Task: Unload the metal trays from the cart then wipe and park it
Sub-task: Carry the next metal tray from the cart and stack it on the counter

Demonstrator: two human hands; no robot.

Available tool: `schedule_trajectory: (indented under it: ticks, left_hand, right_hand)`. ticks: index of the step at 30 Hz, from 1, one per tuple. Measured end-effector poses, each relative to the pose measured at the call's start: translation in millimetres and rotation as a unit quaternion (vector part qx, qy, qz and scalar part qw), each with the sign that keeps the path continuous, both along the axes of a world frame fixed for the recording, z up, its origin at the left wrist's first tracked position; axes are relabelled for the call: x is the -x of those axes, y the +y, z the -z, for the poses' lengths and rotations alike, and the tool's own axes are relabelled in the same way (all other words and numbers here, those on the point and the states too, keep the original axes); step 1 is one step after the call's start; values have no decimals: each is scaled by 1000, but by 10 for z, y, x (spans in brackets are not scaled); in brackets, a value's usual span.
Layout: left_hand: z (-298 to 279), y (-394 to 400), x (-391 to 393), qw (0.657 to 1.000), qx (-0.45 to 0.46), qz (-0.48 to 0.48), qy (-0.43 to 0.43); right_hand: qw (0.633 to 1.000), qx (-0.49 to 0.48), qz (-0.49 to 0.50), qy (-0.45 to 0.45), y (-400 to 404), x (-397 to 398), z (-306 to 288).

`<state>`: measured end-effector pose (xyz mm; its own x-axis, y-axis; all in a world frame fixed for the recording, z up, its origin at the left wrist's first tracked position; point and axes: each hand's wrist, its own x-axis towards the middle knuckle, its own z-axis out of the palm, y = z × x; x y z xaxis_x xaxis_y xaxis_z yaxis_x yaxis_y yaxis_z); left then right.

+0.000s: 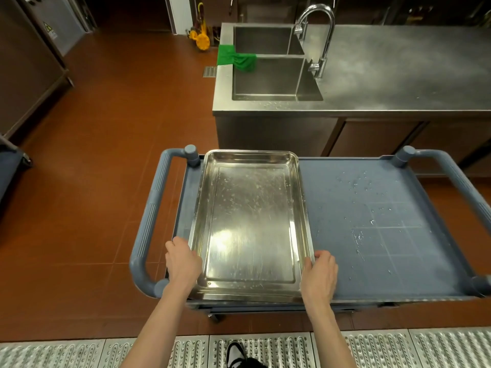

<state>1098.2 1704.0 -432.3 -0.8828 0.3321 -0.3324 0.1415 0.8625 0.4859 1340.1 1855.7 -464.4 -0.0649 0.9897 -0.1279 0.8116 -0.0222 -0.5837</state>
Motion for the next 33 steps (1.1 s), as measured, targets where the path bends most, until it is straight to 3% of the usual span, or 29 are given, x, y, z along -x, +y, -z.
schedule_trajectory:
  ticks: [4, 16, 26, 33]
  left_hand:
    - [-3, 22, 45, 998, -23, -32, -44]
    - [-145, -18, 39, 981, -150, -118, -27]
    - [-514, 233, -244, 965, -253, -72, -4]
    - [-666, 646, -733, 955, -294, -4, -42]
  right_hand:
    - [999, 26, 24, 34, 21, 31, -24]
    - [985, 54, 86, 139, 136, -40, -287]
    - [978, -1, 133, 161, -12, -424, -556]
    - [964, -36, 200, 172, 3, -1122, -807]
